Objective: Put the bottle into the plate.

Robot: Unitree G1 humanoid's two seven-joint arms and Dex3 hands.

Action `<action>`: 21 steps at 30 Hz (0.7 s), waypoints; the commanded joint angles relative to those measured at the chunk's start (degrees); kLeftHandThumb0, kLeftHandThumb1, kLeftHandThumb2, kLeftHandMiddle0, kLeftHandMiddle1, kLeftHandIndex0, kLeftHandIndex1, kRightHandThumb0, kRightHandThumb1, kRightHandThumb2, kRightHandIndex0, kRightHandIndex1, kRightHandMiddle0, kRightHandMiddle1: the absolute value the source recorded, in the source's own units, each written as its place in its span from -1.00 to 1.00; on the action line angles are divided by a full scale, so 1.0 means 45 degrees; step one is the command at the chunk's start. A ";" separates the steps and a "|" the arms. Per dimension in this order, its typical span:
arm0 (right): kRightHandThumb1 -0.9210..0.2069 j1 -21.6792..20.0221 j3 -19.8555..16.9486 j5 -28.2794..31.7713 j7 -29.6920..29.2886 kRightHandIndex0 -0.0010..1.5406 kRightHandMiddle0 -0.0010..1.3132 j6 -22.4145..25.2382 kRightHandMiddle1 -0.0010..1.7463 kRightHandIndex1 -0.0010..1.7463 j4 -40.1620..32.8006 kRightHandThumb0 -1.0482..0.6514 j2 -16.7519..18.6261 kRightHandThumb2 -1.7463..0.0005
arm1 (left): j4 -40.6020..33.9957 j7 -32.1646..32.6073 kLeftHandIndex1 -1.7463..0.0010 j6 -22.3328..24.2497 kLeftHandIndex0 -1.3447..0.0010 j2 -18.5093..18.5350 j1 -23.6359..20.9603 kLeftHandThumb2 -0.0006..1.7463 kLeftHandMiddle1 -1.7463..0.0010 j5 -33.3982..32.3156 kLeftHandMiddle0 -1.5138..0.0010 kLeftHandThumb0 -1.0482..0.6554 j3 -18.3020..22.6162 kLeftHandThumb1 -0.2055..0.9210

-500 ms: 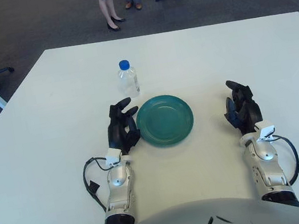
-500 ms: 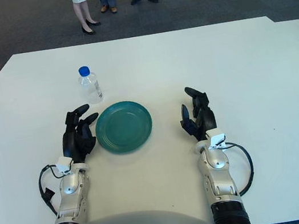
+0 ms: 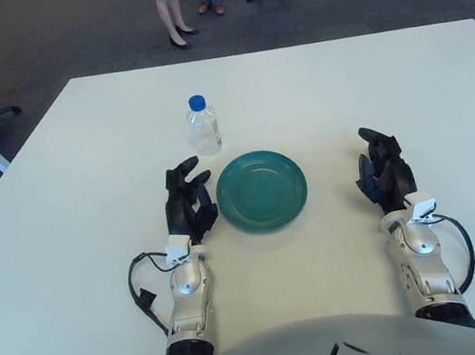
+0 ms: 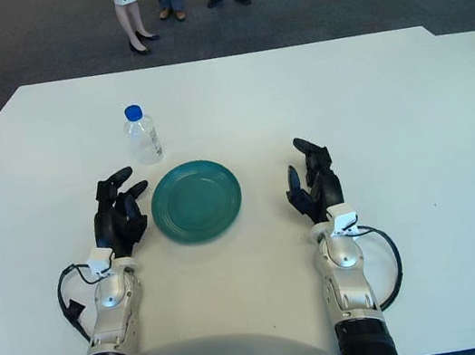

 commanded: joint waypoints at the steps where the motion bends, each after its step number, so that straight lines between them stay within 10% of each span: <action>1: -1.00 0.0363 0.0030 -0.0137 -0.0097 -0.41 -1.00 0.0602 0.00 -0.99 0.0520 -0.44 0.0139 0.28 | 0.1066 0.0476 -0.13 -0.0197 0.94 -0.0473 0.1215 -0.25 0.31 0.0394 0.55 -0.66 0.0094 1.00; 9: -1.00 0.0291 0.0024 -0.0114 -0.0152 -0.41 -1.00 0.0651 0.00 -0.99 0.0626 -0.43 0.0115 0.26 | 0.1061 0.1731 0.28 -0.0247 1.00 -0.0391 0.1074 -0.26 0.86 0.1169 0.66 -0.64 -0.0066 1.00; 21: -1.00 0.0224 0.0011 -0.0093 -0.0183 -0.42 -0.99 0.0695 -0.01 -0.99 0.0678 -0.42 0.0135 0.26 | 0.0633 0.2338 0.53 0.0910 1.00 -0.0203 0.0399 -0.33 1.00 0.1474 0.82 -0.67 -0.0260 1.00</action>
